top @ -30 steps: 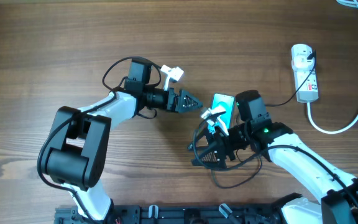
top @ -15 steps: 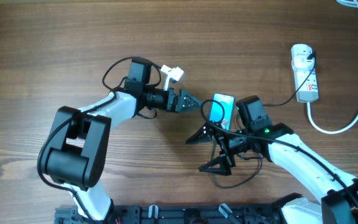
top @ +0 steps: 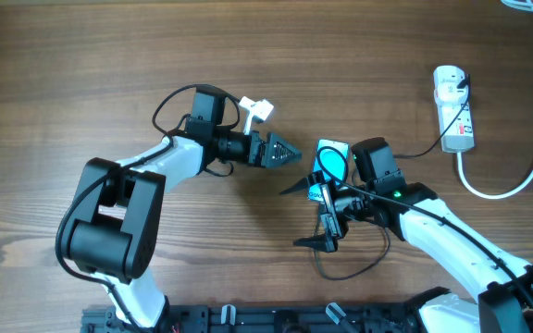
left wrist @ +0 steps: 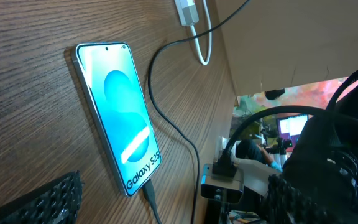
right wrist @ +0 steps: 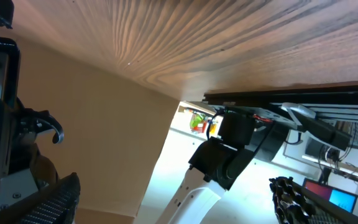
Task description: Plug charger to phone and switch on socket
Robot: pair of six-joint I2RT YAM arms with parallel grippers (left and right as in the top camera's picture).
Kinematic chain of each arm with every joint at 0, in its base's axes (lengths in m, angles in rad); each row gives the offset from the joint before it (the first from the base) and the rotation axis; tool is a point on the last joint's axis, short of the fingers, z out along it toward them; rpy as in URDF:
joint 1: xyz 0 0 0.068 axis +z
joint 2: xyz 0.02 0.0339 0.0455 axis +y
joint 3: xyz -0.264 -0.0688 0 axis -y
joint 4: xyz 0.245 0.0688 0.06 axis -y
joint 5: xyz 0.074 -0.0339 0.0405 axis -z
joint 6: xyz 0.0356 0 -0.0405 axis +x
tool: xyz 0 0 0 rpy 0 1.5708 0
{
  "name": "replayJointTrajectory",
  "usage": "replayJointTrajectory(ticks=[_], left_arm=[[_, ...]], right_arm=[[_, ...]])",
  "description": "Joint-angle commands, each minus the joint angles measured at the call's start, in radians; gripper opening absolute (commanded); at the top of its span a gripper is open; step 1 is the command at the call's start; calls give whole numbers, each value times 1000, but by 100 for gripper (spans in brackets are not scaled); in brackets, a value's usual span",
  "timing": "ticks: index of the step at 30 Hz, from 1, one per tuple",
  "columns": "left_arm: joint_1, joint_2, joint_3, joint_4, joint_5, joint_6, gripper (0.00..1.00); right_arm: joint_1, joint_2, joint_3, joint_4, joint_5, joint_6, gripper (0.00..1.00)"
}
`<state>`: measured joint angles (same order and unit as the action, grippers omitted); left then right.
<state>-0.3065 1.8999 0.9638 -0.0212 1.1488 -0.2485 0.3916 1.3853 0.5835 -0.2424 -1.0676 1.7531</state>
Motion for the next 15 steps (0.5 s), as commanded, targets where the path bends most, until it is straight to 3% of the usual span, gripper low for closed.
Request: replayJointTrajectory(ticks=[1,3,5,6,7,8,10,12,13,15], left_arm=[[0,2,1,3,1,3,100],[0,2,1,3,1,3,100],[0,2,1,3,1,2,100],[0,2,1,3,1,3,100],[0,2,1,3,1,3,100],[0,2,1,3,1,3,100],[0,2,1,3,1,3,100],[0,2,1,3,1,3,100],[0,2,1,3,1,3,100],[0,2,1,3,1,2,100]], right_arm=[[-4,-8,-2,-5,14,-50,100],[-4,-8,-2,-4,-1,-85,100],[-4,-8,-2,-5,-2,-235,100],[-4,-8,-2,-5,-1,-341,91],[-4,-8,-2,-5,16,-477,73],[-4,-8,-2,-5,63,-621,42],[-4,-8,-2,-5,138,-860,14],[-4,-8,-2,-5,179,-983,4],[-4,-8,-2,-5,202,-1003,4],[-4,-8,-2,-20,249,-1109,27]])
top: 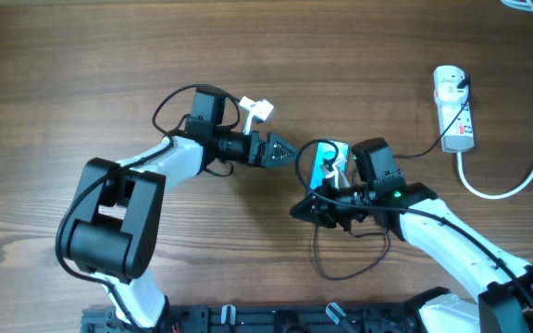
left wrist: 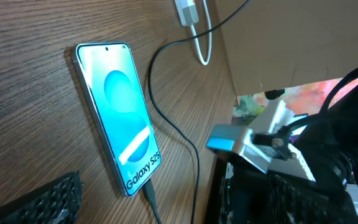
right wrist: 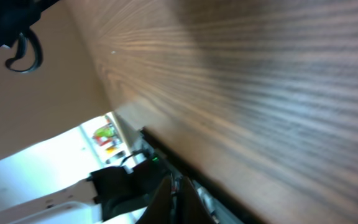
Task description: Plug charger to phone and switch on socket
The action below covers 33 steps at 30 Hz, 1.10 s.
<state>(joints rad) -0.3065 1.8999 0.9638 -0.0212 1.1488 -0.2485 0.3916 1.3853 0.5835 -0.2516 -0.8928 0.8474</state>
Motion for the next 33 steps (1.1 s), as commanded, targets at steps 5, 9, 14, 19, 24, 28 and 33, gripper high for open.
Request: replayJointTrajectory(ticks=[5,9,14,19,24,28,33], left_arm=[[0,2,1,3,1,3,100],[0,2,1,3,1,2,100],[0,2,1,3,1,3,100],[0,2,1,3,1,3,100],[0,2,1,3,1,3,100],[0,2,1,3,1,3,100],[0,2,1,3,1,3,100]], right_arm=[[-4,-95,20,-225,349,-354,6],[-4,-249,194,-547,518,-439,54],[-84,-251,623,-987,990,-456,100],[-306,-148,760,-963,1005,-552,100],[-502,172,938,-939,912,-605,100],[-614,314,981,-733,912,-592,100],[-715,442,980,-644,922,-575,100]])
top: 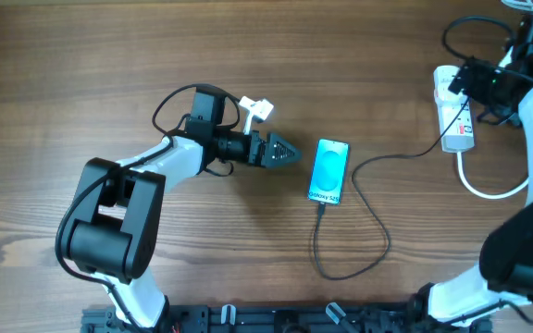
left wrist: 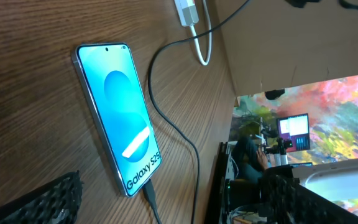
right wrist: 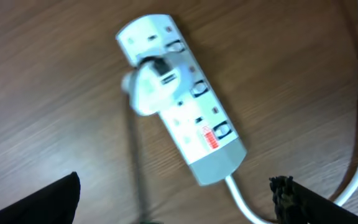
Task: Plug charger to phone and switch on socket
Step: 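Move the right gripper over to the white power strip's switch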
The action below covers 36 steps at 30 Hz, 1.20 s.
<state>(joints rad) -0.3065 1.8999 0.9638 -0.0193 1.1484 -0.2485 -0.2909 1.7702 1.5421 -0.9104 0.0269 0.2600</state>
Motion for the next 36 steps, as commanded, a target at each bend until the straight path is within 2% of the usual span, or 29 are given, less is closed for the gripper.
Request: replayJointTrajectory(ticks=[1,4,8,10,11,12,13,16,18,21,24,27,36], left_arm=[[0,2,1,1,2,3,100],[0,2,1,1,1,3,100],[0,2,1,1,1,3,100],[0,2,1,1,1,2,100],[0,2,1,1,1,3,100],[0,2,1,1,2,3,100],[0,2,1,1,2,3,100],[0,2,1,1,1,3,100],[0,2,1,1,2,2,100],[0,2,1,1,1,3,100],[0,2,1,1,1,2,100],[0,2,1,1,1,3,100],[0,2,1,1,1,3,100]], right_arm=[[-52,83,21,31,3,23,100],[-86,140,21,87,-10,89,100],[-89,190,21,137,-50,91,100],[-90,190,21,191,-281,11,100],[-91,189,21,241,-528,-105,100],[-92,189,21,264,-618,-135,100],[-99,189,21,290,-626,-105,100],[-174,189,21,349,-577,89,100],[-248,189,21,348,-550,163,100],[-330,190,21,314,-537,153,100],[-363,190,10,213,-297,162,100],[-356,190,-46,211,-236,197,100],[-251,190,-307,425,-228,209,100]])
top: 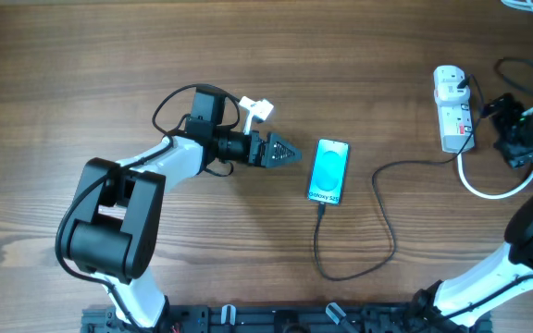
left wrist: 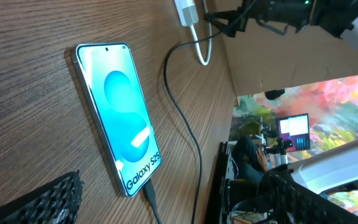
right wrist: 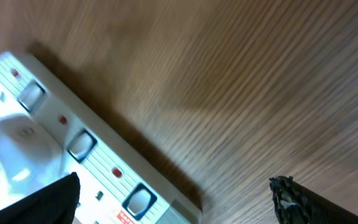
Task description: Plug charger to phone and switch on socket
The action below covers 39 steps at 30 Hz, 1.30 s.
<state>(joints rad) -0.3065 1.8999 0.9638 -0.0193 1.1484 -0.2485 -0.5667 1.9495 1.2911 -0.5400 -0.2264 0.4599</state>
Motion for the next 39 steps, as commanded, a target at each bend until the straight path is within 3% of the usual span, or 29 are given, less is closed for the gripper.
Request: replayJointTrajectory(ticks=[1,8,17,32,39], left_arm=[[0,2,1,1,1,2,100],[0,2,1,1,1,3,100],[0,2,1,1,1,3,100],[0,2,1,1,1,2,100],[0,2,1,1,1,3,100]], right_arm=[[33,11,-81,89,29,-7,100],[40,11,-122,219,87,-26,100],[112,11,-121,344,233,-174,100],[151,66,-121,362,276,-232,100],[151,76,-121,339,200,-250,100]])
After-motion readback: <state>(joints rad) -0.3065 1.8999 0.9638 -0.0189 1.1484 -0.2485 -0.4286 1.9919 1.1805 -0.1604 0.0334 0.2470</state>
